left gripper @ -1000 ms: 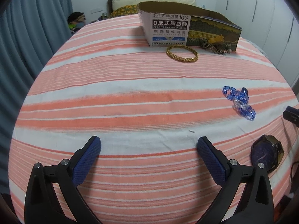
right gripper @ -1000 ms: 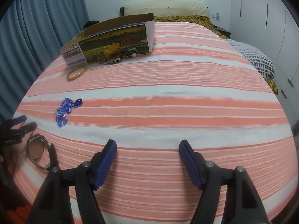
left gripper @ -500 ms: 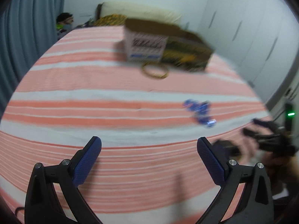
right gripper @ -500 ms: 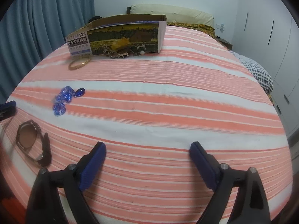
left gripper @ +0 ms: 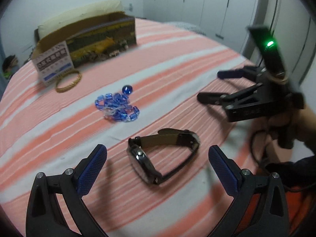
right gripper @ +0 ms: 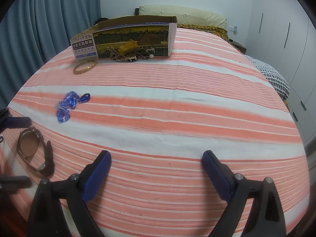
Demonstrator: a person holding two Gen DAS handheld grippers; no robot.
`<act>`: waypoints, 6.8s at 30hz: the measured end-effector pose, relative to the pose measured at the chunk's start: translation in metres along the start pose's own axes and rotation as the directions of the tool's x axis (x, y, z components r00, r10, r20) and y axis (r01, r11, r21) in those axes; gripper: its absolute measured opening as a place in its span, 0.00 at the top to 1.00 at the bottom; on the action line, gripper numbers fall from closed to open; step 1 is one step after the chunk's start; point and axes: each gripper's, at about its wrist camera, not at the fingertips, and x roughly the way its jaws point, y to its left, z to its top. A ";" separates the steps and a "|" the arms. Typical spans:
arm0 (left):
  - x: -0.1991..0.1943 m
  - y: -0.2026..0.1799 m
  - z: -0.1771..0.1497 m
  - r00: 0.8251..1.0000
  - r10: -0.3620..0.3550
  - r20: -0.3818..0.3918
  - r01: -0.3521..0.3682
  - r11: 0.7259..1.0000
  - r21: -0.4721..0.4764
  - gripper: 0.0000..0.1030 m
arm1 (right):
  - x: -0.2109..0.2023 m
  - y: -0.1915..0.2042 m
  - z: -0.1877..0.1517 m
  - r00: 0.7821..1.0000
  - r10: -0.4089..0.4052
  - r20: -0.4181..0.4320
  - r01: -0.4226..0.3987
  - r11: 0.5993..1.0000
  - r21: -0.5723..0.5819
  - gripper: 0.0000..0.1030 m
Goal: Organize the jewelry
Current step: 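Grasp the black leather-strap watch with the left tool, then grasp the blue crystal bead strand with the right tool while the left lifts the watch, then carry the watch and blue strand into the box and open both tools, then withdraw both tools from the box back over the bed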
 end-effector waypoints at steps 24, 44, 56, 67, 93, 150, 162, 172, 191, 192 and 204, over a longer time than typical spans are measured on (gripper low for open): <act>-0.032 0.109 -0.037 0.953 0.304 -0.011 -0.276 0.850 -0.448 0.31 | 0.005 0.056 0.014 0.983 0.154 -0.101 -0.170 0.970 -0.175 0.06; -0.006 0.130 -0.023 0.922 0.376 -0.088 -0.374 0.815 -0.442 0.03 | 0.044 0.070 0.074 0.994 0.095 -0.049 -0.102 0.980 -0.172 0.87; 0.003 0.140 -0.013 0.920 0.381 -0.094 -0.382 0.812 -0.442 0.00 | 0.042 0.034 0.065 0.997 0.080 -0.006 -0.080 0.988 -0.135 0.52; 0.003 0.141 -0.013 0.920 0.379 -0.094 -0.380 0.812 -0.443 0.00 | 0.046 0.027 0.066 0.997 0.068 -0.022 -0.070 0.993 -0.096 0.27; -0.014 0.129 -0.030 0.949 0.267 -0.169 -0.310 0.890 -0.334 0.00 | 0.036 0.030 0.057 0.997 0.029 -0.079 -0.033 0.998 -0.061 0.25; -0.053 0.218 0.186 0.964 0.192 0.183 -0.093 0.891 -0.444 0.50 | -0.009 0.026 0.279 0.939 0.308 0.151 -0.305 0.951 -0.041 0.88; 0.029 0.231 0.205 0.985 0.154 0.079 -0.103 0.887 -0.450 0.39 | 0.073 0.022 0.288 0.952 0.306 0.029 -0.306 0.952 0.016 0.72; -0.002 0.206 0.176 0.965 0.235 0.119 -0.161 0.884 -0.440 0.06 | 0.052 0.007 0.264 0.965 0.240 0.105 -0.245 0.969 0.040 0.43; -0.036 0.125 0.045 0.957 0.278 0.080 -0.196 0.826 -0.529 0.06 | -0.022 0.033 0.105 0.984 0.103 0.148 -0.094 0.993 -0.070 0.43; -0.035 0.122 0.040 0.958 0.279 0.066 -0.204 0.824 -0.529 0.06 | -0.022 0.035 0.099 0.985 0.099 0.144 -0.090 0.994 -0.068 0.43; -0.027 0.105 0.016 0.944 0.328 0.025 -0.272 0.823 -0.498 0.02 | -0.020 0.041 0.065 0.983 0.107 0.147 -0.107 0.994 -0.011 0.43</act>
